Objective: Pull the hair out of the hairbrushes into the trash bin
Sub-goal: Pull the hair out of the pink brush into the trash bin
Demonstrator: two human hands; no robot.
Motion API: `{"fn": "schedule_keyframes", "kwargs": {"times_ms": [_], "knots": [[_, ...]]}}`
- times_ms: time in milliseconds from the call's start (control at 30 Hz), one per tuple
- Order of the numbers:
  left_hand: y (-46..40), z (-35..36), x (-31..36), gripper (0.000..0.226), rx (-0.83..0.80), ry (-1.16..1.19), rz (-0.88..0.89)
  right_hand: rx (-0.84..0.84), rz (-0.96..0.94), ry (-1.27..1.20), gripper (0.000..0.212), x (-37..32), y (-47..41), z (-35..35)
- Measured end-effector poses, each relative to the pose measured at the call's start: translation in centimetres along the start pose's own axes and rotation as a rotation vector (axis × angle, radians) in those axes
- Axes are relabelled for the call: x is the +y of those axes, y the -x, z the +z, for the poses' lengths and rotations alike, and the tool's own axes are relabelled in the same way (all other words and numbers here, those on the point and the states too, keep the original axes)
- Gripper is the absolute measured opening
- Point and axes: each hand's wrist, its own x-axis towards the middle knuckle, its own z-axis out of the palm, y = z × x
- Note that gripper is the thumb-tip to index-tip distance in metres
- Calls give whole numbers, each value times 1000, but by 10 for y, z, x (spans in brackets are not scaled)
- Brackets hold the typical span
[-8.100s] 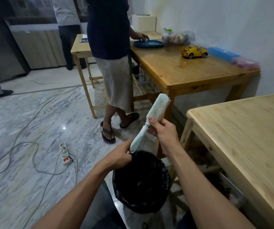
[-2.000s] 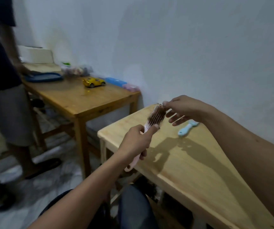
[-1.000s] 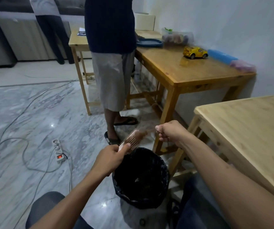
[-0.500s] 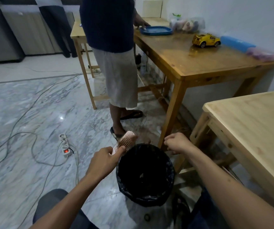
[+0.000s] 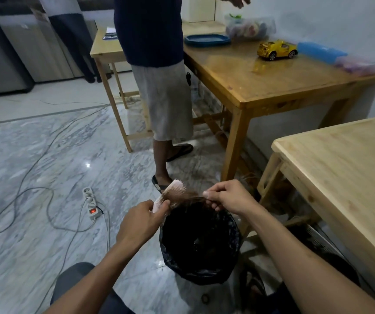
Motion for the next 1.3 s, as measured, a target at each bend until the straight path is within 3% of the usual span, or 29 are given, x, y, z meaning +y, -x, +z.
{"fn": "schedule_keyframes", "kwargs": {"times_ms": [133, 267, 367, 467, 533, 567, 667, 700, 933, 1100, 1200, 1300], "knots": [[-4, 2, -2, 60, 10, 30, -60, 47, 35, 26, 13, -3, 4, -5], [0, 4, 6, 58, 25, 22, -5, 158, 88, 117, 17, -8, 11, -11], [3, 3, 12, 56, 67, -35, 59, 137, 96, 294, 37, -13, 16, -12], [6, 2, 20, 52, 81, -51, 115, 17, 17, 233, 73, -15, 14, -3], [7, 2, 25, 51, 85, -56, 139, -43, -23, 193, 82, -13, 11, 6], [7, 3, 26, 53, 93, -64, 153, -62, -39, 183, 75, -11, 9, 9], [1, 2, 22, 56, 109, -106, 182, -71, -59, 135, 19, -10, 9, 13], [-4, 2, 18, 55, 96, -117, 175, -51, -51, 115, 15, -9, 10, 11], [-29, -3, -11, 61, -43, -27, -6, 98, 34, 131, 22, -9, 21, -26], [-25, 4, 6, 58, -56, 17, 38, 204, 82, 273, 24, -4, 25, -30], [-20, 4, 17, 51, -43, -9, 115, 131, 164, 376, 58, -2, 23, -27], [-17, 4, 24, 49, -13, -53, 173, 88, 114, 306, 73, -2, 18, -18]]}}
